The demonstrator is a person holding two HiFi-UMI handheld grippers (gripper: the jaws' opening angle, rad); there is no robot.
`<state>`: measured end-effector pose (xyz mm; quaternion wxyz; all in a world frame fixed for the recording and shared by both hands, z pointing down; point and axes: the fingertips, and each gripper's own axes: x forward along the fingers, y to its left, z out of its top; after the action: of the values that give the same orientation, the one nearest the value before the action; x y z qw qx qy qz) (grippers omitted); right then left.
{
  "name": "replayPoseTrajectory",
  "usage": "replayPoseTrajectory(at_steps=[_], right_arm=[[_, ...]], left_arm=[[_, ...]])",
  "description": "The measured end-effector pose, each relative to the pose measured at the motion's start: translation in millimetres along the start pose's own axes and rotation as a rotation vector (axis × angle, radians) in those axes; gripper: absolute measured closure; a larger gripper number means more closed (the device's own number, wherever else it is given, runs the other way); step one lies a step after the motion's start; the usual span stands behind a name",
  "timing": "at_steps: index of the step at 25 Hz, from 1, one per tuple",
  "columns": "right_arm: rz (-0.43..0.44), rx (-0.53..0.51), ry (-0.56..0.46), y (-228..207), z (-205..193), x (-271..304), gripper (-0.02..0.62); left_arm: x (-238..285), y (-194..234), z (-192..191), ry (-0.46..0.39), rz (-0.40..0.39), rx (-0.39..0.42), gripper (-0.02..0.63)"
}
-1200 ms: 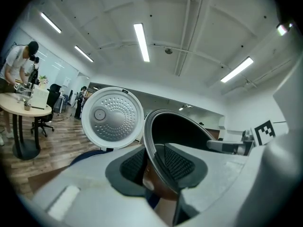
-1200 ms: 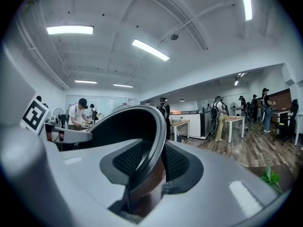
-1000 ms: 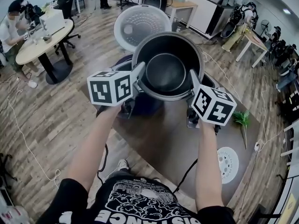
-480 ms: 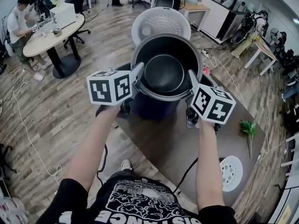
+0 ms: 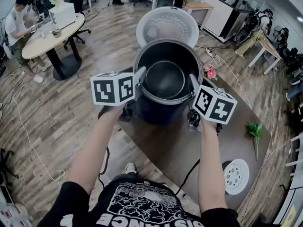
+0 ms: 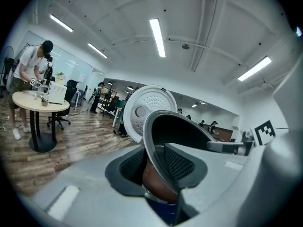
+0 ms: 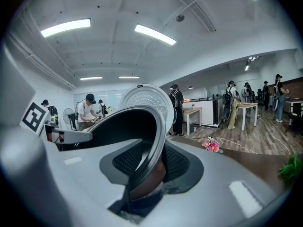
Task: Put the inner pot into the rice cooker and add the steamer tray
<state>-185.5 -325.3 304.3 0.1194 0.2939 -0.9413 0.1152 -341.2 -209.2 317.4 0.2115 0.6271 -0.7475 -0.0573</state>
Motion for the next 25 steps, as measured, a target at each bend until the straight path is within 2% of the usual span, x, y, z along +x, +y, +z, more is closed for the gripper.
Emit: replayPoseTrajectory(at_steps=[25], right_arm=[[-0.1, 0.082, 0.121, -13, -52, 42, 0.463]], left_arm=[[44, 36, -31, 0.109, -0.035, 0.028, 0.483]])
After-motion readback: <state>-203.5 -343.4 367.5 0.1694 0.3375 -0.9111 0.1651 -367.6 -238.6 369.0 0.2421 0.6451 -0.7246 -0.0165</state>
